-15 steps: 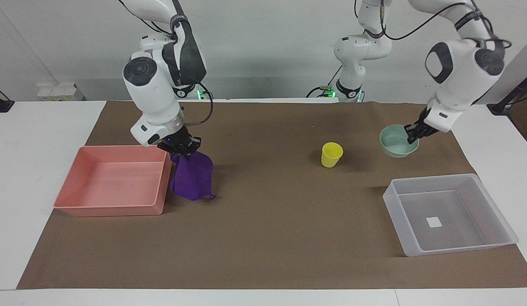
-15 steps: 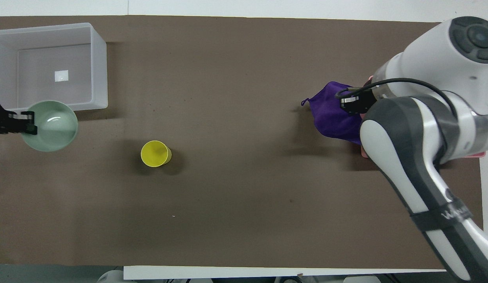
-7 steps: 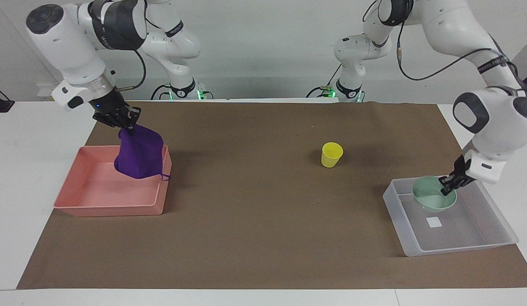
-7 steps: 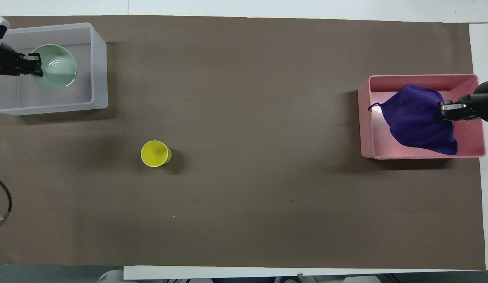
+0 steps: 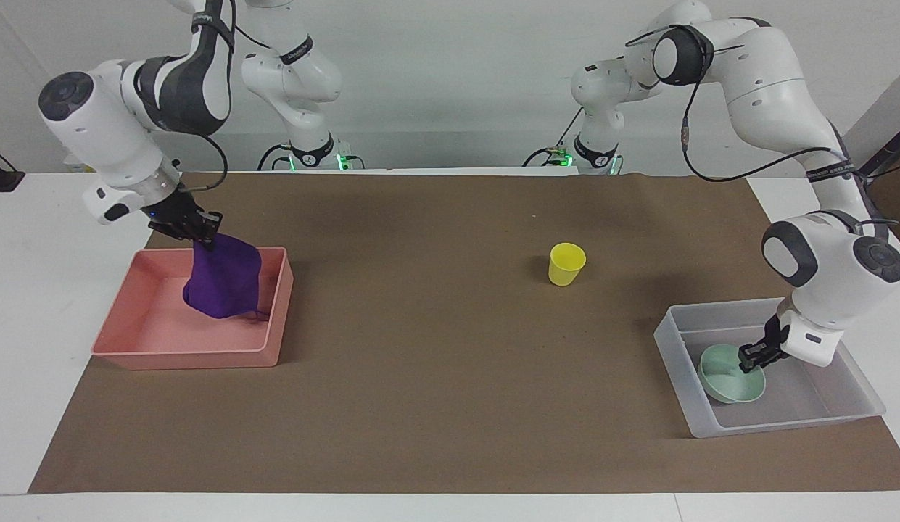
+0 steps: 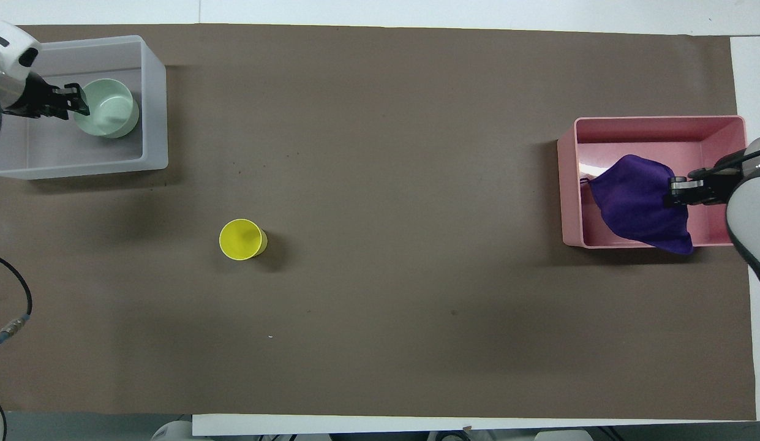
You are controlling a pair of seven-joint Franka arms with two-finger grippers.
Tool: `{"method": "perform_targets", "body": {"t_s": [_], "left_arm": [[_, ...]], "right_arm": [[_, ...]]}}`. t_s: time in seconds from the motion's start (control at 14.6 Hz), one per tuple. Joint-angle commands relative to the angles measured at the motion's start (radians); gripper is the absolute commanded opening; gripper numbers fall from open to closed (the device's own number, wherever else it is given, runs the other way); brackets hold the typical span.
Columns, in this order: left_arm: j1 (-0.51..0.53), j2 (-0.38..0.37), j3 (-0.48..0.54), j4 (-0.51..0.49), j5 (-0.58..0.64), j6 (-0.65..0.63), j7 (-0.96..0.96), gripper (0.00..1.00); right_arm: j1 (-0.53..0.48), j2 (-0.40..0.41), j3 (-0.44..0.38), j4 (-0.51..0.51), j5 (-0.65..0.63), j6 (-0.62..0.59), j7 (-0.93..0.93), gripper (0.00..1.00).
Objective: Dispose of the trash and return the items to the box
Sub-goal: 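Drop the cloth in the pink box while the left gripper places the bowl, then release the green bowl in the clear box and reach for the yellow cup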
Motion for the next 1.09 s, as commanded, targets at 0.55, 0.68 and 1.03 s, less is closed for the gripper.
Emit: {"method": "perform_targets", "body": {"t_s": [0.55,0.68,1.03], "left_arm": [[-0.422,-0.692,-0.009,-0.779,-0.004,-0.138,-0.416,1.0],[-0.436,-0.72,-0.012,-0.874,-0.017,-0.05,-0.435,1.0],[-0.522,-0.674,-0.011,-0.975,-0.034,0.151,-0.511,0.68]], "right_arm": [[0.016,0.052,0.027,0.043,-0.005,0.007,-0.015,0.99],[0.036,0.037,0.028,0.1,0.003,-0.074,-0.018,0.99],[0.125,-0.064,0.028,0.121,0.006,-0.136,-0.015,0.99]]}}
